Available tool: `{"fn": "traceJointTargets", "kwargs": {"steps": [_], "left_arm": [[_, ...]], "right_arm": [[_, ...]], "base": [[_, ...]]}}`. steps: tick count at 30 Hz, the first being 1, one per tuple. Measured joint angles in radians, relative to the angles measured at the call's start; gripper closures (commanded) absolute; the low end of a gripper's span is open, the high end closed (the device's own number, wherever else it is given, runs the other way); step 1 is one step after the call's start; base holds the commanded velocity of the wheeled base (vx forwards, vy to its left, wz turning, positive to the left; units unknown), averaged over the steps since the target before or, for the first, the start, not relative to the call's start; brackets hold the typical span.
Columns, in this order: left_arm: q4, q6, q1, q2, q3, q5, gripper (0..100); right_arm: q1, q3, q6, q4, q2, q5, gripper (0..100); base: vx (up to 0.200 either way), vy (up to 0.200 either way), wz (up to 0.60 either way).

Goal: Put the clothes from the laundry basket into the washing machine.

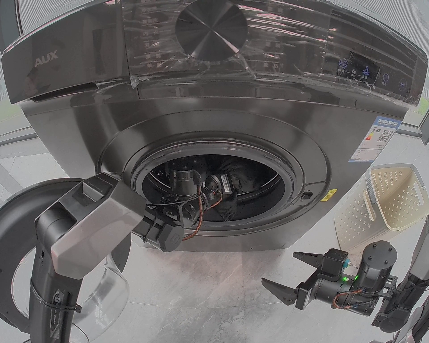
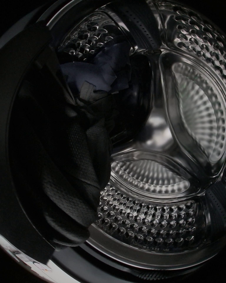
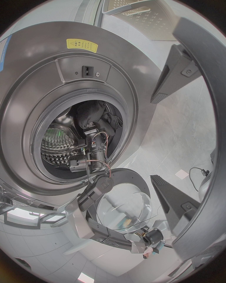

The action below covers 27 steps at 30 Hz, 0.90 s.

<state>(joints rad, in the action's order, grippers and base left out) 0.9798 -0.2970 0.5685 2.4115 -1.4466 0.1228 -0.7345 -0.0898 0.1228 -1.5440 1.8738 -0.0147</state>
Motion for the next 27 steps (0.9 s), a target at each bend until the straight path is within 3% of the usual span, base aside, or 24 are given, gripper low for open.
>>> {"fn": "traceJointTargets", "kwargs": {"steps": [9,15,16,21,27], "left_arm": [[-0.034,0.062,0.014,-0.030,0.067,-0.006,0],[-0.035,0.072,0.028,-0.023,0.080,-0.010,0],[-0.035,0.075,0.030,-0.016,0.080,-0.010,100],[-0.036,0.078,0.040,0.020,0.048,-0.014,100],[-0.027,0.077,0.029,0.083,-0.114,0.013,100]], "right_arm": [[-0.001,0.000,0.000,0.000,0.000,0.001,0],[-0.001,-0.002,0.000,0.000,0.001,0.001,0],[-0.001,-0.003,0.000,0.000,0.002,0.001,0],[-0.001,-0.003,0.000,0.000,0.005,0.001,0],[-0.001,-0.002,0.000,0.000,0.009,0.001,0]], "base": [[0.000,0.000,0.00],[0.000,0.000,0.00],[0.000,0.000,0.00],[0.000,0.000,0.00],[0.000,0.000,0.00]]}}
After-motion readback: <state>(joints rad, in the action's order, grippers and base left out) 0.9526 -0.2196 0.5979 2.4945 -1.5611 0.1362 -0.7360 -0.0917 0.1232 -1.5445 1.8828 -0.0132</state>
